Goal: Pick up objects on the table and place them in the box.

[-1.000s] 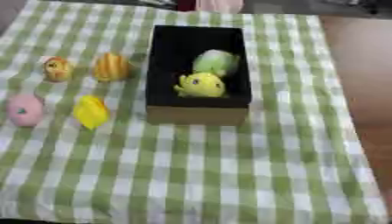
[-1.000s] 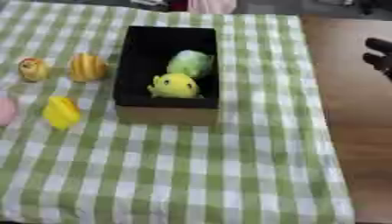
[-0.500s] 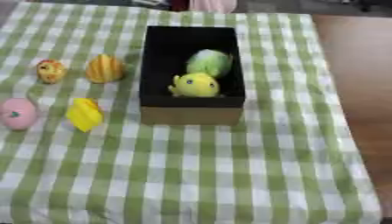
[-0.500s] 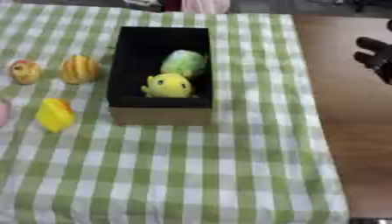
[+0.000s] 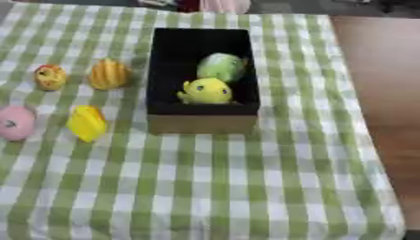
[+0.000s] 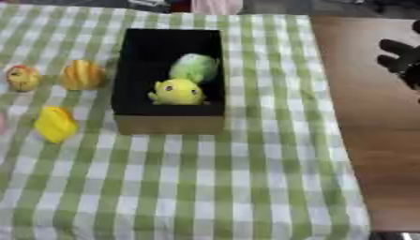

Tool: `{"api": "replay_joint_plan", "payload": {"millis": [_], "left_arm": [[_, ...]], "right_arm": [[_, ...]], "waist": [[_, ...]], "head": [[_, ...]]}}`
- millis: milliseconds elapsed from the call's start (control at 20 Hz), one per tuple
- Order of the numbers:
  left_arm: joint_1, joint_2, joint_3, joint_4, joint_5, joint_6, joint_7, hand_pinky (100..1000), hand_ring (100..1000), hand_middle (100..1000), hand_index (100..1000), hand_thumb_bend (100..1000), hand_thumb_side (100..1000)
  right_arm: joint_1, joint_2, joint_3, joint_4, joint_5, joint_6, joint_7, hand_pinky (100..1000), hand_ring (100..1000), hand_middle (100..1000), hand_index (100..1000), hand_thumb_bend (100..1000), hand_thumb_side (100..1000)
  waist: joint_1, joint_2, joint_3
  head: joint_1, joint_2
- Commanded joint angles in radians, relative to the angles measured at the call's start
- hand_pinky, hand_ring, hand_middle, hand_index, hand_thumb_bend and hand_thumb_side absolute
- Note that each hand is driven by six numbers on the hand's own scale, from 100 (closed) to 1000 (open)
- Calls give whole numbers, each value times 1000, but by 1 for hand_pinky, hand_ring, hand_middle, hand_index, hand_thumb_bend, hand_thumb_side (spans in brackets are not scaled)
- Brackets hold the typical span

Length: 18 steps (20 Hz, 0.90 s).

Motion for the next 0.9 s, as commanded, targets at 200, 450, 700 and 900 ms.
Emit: {"api": "replay_joint_plan", "payload": {"millis": [200, 450, 700, 900], "left_arm": [[-72, 2, -47, 53, -56, -25, -56, 912, 830, 765, 850, 447, 388], [-133, -51, -88, 122, -106, -33, -93, 906, 822, 757, 845, 428, 418], [-193, -119, -110, 190, -126, -37, -145, 900, 814, 752, 844, 408, 448], [-230, -160, -115, 232, -175, -36, -163, 895, 818, 758, 844, 441, 453]], "right_arm": [[-6, -30, -5, -15, 1, -3, 3, 1000, 1000, 633, 993, 100, 878], [-12, -32, -2, -15, -2, 1, 5, 1000, 1000, 632, 993, 100, 879], [-20, -30, 3, -15, 5, 9, 6, 1000, 1000, 631, 993, 100, 881], [-25, -29, 7, -15, 10, 14, 6, 1000, 1000, 631, 993, 100, 882]], "waist": [[1, -17, -7], [0, -16, -13], [0, -12, -17], [0, -9, -20]], "head": [[8, 4], [12, 4], [17, 4], [18, 4]]}}
